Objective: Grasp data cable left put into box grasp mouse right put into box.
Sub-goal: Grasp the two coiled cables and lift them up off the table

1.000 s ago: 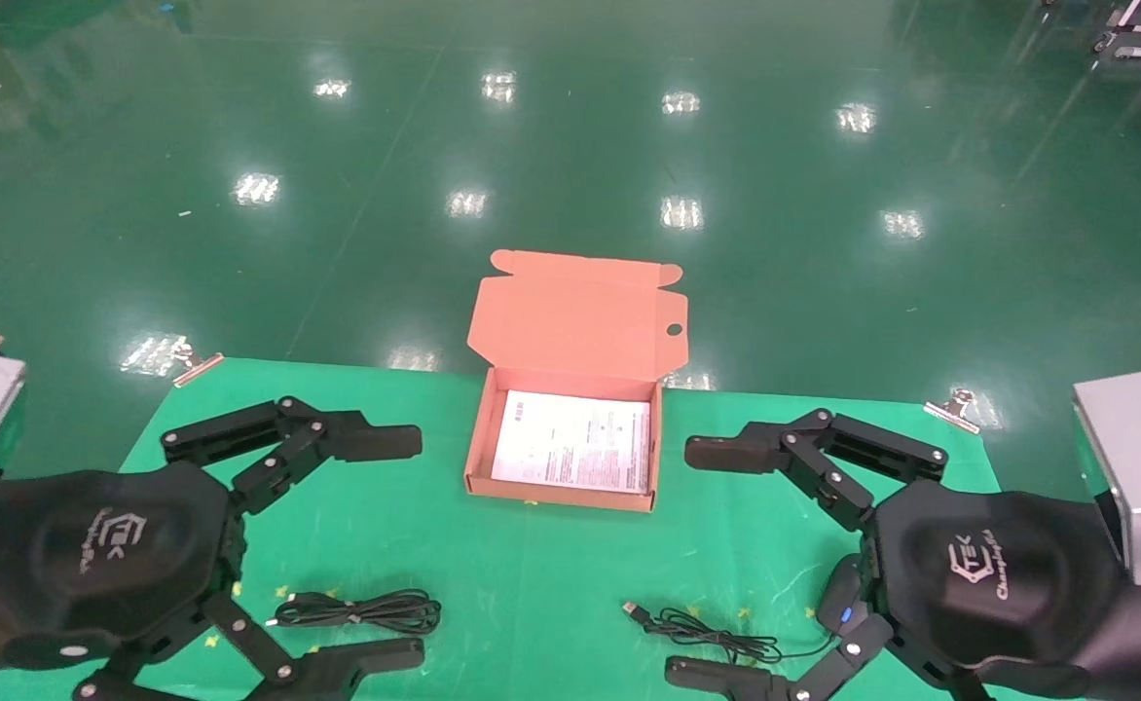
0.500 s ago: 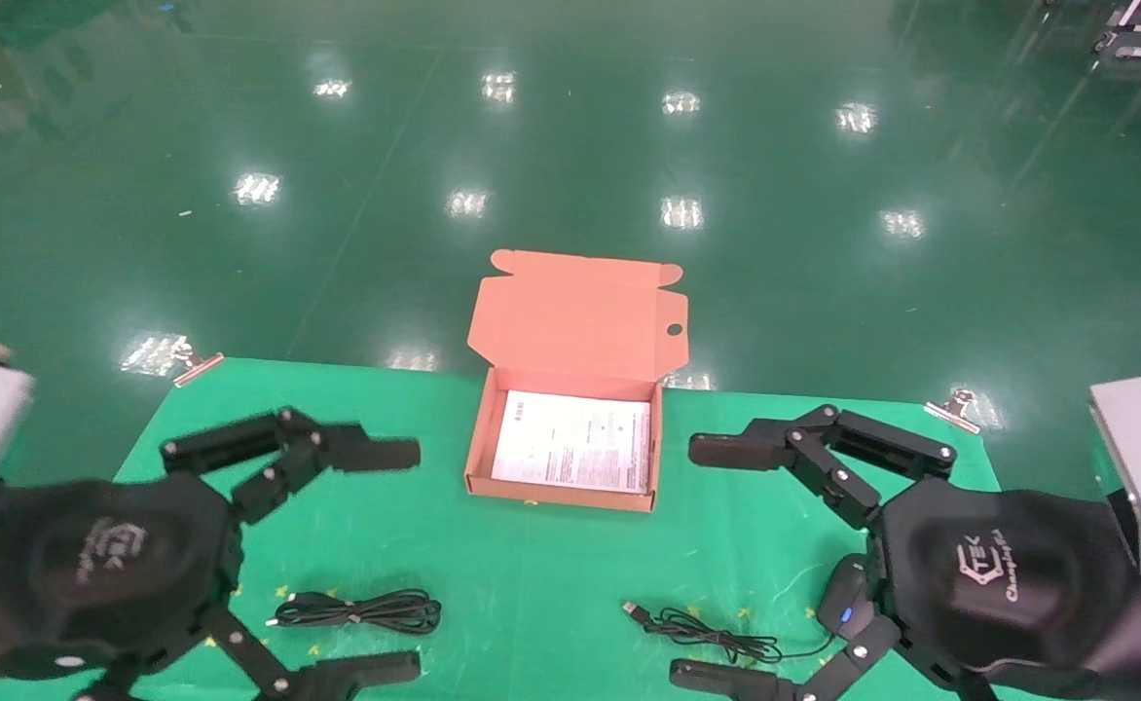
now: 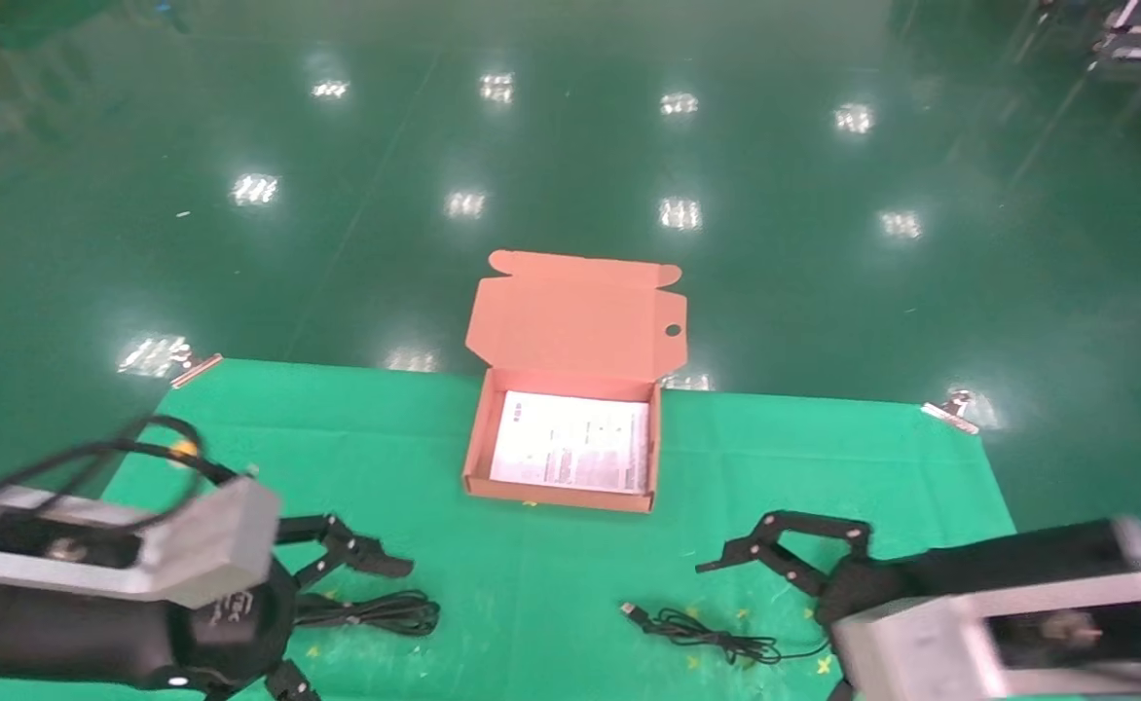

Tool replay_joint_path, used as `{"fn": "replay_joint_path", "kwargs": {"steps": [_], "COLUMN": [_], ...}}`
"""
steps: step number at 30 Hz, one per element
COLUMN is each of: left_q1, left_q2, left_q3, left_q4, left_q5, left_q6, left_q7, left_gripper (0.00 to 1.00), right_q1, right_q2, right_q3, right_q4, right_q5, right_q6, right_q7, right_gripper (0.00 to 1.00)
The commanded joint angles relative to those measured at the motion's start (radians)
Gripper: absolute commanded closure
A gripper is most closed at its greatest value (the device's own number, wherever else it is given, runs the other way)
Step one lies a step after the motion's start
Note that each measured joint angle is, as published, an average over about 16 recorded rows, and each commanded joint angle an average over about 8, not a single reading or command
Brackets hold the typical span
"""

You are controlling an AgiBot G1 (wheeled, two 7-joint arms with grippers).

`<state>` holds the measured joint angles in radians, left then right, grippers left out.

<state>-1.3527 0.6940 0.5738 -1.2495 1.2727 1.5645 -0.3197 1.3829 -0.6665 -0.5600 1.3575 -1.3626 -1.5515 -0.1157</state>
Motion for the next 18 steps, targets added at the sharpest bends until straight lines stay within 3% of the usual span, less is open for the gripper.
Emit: {"fn": "replay_joint_path", "kwargs": {"steps": [1,9,18], "left_q1": [-0.040,-0.117,-0.116], "left_q2": [0.023,0.116,0.196], "left_q3": [0.044,0.201,0.279], "left_q4": [0.010,0.035,0.058], "left_q5": [0.072,0.360,0.587], "left_q6": [0.009,-0.037,-0.134], "left_q7": [-0.009,0.045,0.018], "left_gripper": [0.00,0.00,0.00], "right_q1": [0.045,0.080,0.027], "right_q2": [-0.020,-0.091,-0.139], "right_q3": [-0.051,-0.186,-0.254], "right_q4": [0.002,-0.001,-0.007], "right_q5": [-0.086,-0.270,-0.442], "right_q6": [0.000,0.027,0.137], "right_q7": [-0.051,-0.124,-0.106], "right_gripper": [0.00,0.00,0.00]}}
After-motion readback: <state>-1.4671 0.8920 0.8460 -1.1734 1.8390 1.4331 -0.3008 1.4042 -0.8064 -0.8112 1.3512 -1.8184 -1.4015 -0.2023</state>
